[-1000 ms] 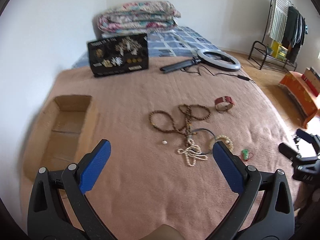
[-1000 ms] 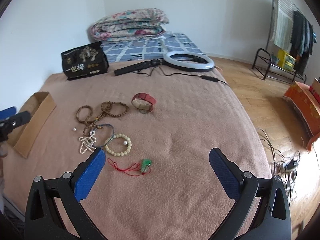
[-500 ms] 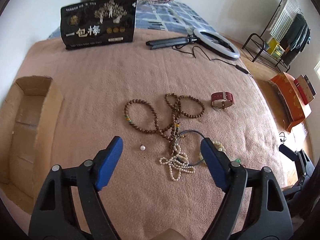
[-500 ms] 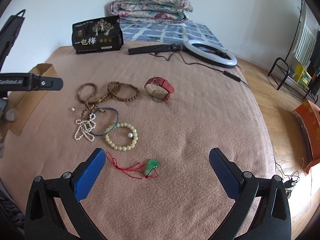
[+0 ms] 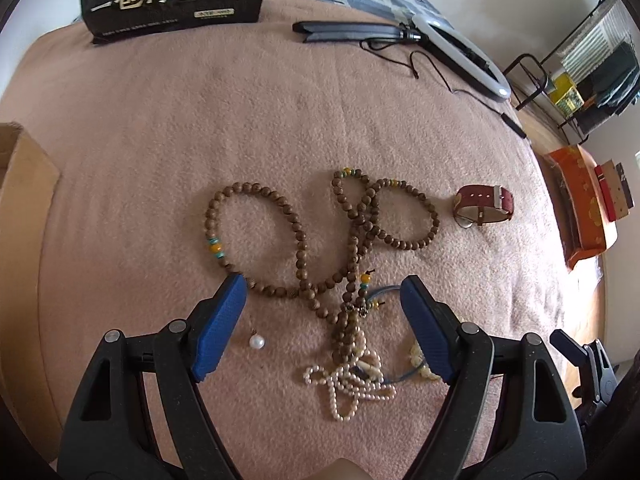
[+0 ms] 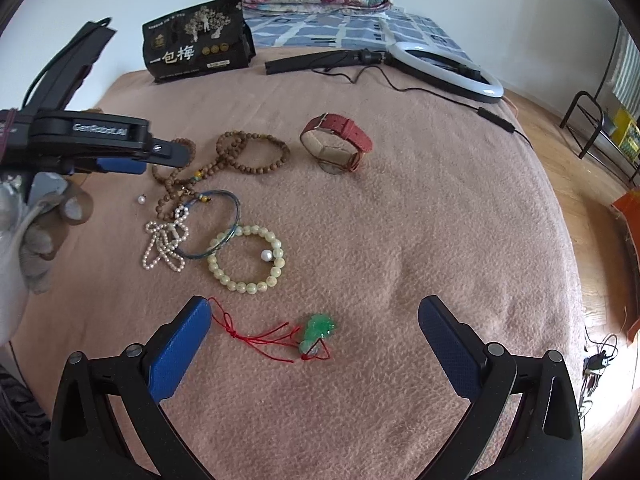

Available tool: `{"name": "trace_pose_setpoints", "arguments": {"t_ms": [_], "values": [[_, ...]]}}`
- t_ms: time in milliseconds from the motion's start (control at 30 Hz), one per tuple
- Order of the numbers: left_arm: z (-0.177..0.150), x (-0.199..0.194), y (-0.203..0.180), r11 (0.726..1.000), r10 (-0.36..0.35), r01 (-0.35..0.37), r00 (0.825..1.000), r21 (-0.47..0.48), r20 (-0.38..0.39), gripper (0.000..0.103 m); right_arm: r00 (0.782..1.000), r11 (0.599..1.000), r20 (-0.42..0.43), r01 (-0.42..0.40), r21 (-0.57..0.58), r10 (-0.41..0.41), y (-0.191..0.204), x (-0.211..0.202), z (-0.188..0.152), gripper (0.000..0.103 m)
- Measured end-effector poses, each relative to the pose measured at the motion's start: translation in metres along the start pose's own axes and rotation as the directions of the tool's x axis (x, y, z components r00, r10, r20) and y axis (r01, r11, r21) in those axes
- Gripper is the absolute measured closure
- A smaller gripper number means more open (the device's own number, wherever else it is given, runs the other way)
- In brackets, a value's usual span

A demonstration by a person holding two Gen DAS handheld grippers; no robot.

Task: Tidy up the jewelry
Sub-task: 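Close the left gripper on the brown bead strand while the right gripper grasps the jade pendant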

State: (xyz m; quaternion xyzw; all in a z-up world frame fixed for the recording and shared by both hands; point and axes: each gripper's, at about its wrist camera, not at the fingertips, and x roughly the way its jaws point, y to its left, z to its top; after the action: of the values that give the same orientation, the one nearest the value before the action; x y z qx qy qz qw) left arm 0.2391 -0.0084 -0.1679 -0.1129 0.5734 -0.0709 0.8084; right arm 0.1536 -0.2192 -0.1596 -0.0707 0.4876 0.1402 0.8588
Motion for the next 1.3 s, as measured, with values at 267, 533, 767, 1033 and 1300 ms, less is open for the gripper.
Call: {"name": "trace_pose_setpoints", "arguments": {"t_ms": [267,533,767,1033,1300], "values": [[0.007,0.023,-0.005,1.0,0.009,-0.008,0.999,0.009,-0.033,0.036,0.997,0.997,-0.043,-0.069,-0.037,0.067,0.013,0.02,0.0,0.001],[0.008,0.033,-0.007,0.997,0.058,-0.056,0.998,0.059,-0.027,0.057,0.987,0.986,-0.111,-0.131,-0.108,0.119,0.029,0.035,-0.007,0.007],[0.009,0.034,-0.008,0.995,0.071,-0.07,0.997,0.073,-0.013,0.079,0.985,0.985,-0.152,-0.106,-0.139,0.084,0.03,0.045,-0.013,0.021],[0.01,0.034,-0.005,0.996,0.06,-0.06,0.998,0.065,-0.011,0.092,0.986,0.986,-0.138,-0.113,-0.122,0.096,0.012,0.035,-0.02,0.03],[0.011,0.036,-0.007,0.996,0.06,-0.06,0.998,0.058,0.001,0.092,0.985,0.992,-0.159,-0.083,-0.098,0.066,-0.005,0.041,-0.024,0.037]]}}
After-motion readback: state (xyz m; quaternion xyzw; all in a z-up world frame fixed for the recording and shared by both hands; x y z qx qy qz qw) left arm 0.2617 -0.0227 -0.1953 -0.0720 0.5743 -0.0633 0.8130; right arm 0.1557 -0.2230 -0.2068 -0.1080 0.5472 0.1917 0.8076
